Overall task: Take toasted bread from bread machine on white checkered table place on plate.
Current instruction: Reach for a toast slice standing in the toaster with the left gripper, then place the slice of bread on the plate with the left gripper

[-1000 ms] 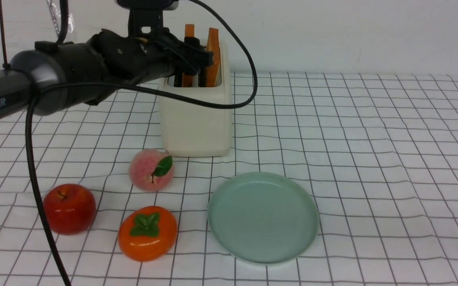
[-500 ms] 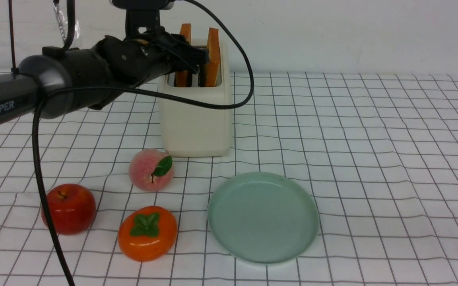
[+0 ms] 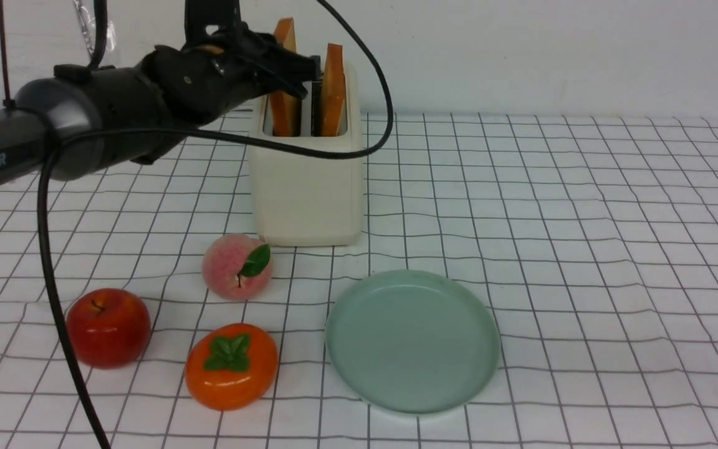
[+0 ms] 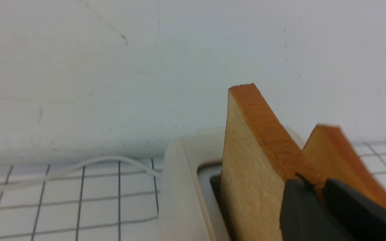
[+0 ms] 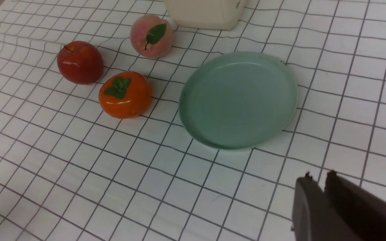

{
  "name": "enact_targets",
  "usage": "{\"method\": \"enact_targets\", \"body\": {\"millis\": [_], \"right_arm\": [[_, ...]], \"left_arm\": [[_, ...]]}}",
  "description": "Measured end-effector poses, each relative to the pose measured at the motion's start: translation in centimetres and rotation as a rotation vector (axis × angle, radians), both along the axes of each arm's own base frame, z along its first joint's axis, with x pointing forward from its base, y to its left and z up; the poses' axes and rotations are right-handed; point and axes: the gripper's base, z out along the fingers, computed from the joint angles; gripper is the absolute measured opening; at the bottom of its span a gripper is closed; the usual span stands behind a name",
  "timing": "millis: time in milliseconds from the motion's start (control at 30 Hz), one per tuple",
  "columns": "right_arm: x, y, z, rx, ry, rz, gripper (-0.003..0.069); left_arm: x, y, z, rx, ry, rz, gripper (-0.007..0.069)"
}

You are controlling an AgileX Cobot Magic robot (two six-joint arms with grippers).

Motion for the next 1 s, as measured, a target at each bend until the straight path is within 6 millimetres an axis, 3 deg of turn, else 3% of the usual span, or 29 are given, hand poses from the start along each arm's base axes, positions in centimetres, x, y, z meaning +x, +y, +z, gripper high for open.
{"method": "enact_targets", "body": {"millis": [100, 433, 567, 733, 867, 967, 1000], "right_arm": [[0.0, 0.0, 0.0, 0.001, -0.003, -0.001, 0.0068], [0.1, 0.0, 0.1, -0.003, -0.025, -0.004, 0.0067], [0.1, -0.1, 0.1, -0.013, -0.032, -0.001, 0.0067], [0.2, -0.1, 0.1, -0.026, -0.040, 0.005, 0.0048], [0.0, -0.1, 0.0, -0.046, -0.027, 0.018, 0.0011], [-0.1, -0.1, -0.2, -0.058, -0.010, 0.027, 0.0000], [-0.2, -0.1, -0.2, -0.061, -0.001, 0.032, -0.0001]], "left_arm": [[-1.1, 0.5, 2.7, -0.020, -0.064, 0.010, 0.0043], [-3.9, 1.4, 8.1, -0.050, -0.183, 0.008, 0.0043], [-6.2, 1.7, 10.9, -0.064, -0.201, -0.048, 0.0043], [-11.0, 1.2, 14.0, -0.086, -0.093, -0.266, 0.0043], [-14.8, 0.3, 13.8, -0.107, 0.135, -0.491, 0.0043], [-15.9, -0.4, 11.9, -0.120, 0.308, -0.587, 0.0043], [-16.2, -1.0, 9.9, -0.127, 0.413, -0.632, 0.0043]]}}
